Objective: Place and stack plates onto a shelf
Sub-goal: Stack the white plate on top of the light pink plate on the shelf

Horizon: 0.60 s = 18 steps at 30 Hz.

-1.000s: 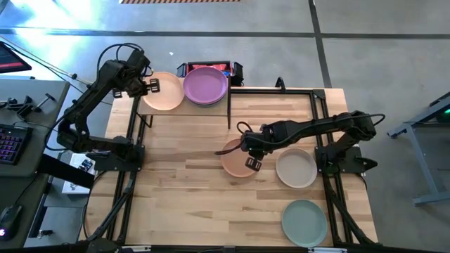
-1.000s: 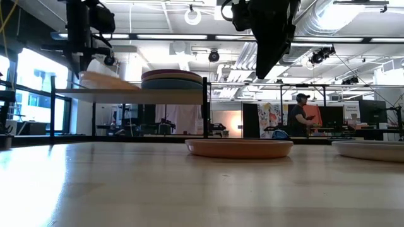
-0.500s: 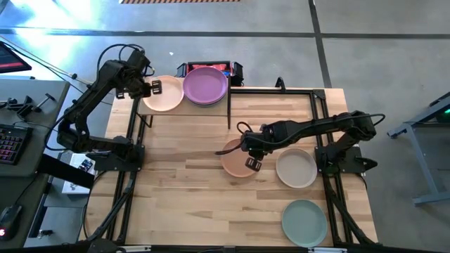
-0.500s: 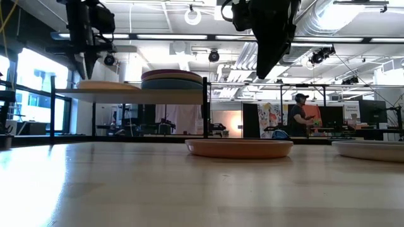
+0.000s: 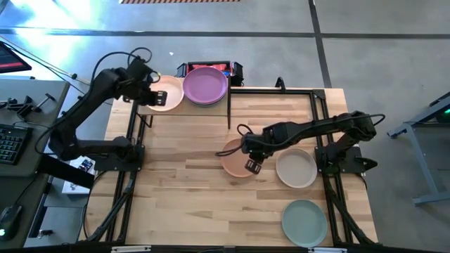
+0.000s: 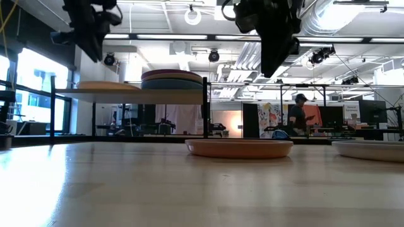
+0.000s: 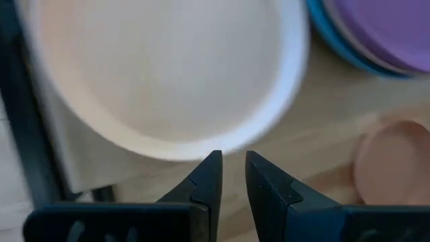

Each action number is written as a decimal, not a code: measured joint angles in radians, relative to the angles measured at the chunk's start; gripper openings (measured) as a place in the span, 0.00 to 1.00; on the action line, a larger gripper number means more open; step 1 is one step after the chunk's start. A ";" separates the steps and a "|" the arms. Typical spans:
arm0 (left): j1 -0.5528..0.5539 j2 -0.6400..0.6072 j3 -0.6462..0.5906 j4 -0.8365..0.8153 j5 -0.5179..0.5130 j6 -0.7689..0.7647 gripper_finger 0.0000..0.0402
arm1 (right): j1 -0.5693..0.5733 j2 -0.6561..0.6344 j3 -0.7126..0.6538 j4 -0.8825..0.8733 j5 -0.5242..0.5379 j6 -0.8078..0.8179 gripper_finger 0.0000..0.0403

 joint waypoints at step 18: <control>-0.543 -0.039 0.000 0.166 -0.005 -0.034 0.14 | 0.001 0.125 0.000 -0.006 -0.001 0.378 0.17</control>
